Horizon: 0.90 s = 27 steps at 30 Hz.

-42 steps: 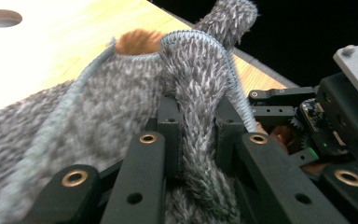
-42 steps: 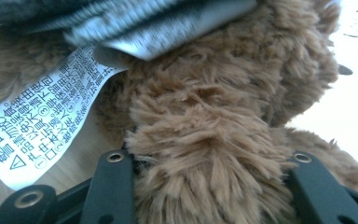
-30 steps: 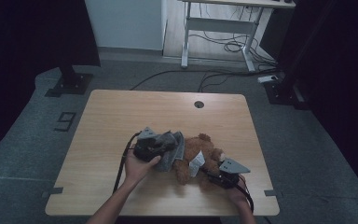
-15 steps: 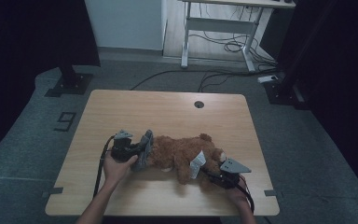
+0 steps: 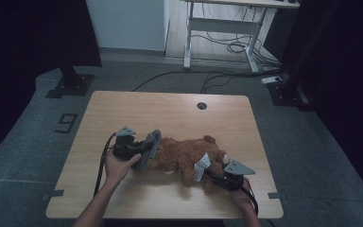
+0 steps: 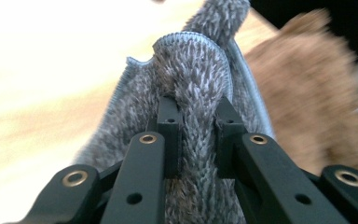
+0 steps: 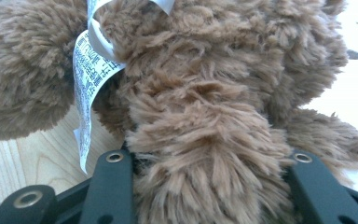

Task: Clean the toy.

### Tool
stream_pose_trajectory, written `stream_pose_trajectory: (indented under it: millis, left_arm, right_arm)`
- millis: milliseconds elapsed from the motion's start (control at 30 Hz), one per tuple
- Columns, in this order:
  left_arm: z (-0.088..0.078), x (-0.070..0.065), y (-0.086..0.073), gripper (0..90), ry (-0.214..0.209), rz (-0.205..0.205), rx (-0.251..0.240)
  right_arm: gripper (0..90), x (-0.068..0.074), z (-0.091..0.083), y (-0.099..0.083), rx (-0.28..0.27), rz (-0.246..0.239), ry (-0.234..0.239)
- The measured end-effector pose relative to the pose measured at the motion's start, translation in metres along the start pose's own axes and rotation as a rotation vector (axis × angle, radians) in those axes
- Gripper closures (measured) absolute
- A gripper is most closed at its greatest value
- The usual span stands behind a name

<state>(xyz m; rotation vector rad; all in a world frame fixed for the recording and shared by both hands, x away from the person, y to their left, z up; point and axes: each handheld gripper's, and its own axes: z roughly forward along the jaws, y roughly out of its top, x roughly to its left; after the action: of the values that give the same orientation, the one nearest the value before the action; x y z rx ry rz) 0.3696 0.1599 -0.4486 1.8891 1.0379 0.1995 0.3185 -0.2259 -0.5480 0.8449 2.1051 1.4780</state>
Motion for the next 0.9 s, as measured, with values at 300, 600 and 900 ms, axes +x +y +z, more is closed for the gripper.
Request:
stream_pose_trajectory:
  millis: [300,600,900]
  left_arm:
    - [0.033,-0.071,0.024,76.6,-0.135,0.128,0.002]
    - [0.098,-0.134,0.049,76.4,-0.192,0.233,0.079]
    - [0.108,-0.121,0.045,76.5,-0.149,0.208,0.093]
  right_arm:
    - [54.9,0.001,0.0,0.001,0.002,-0.002,-0.001]
    - [54.8,0.002,0.001,0.002,0.0,-0.008,0.003]
    - [54.9,0.003,0.001,0.002,0.008,-0.02,0.003]
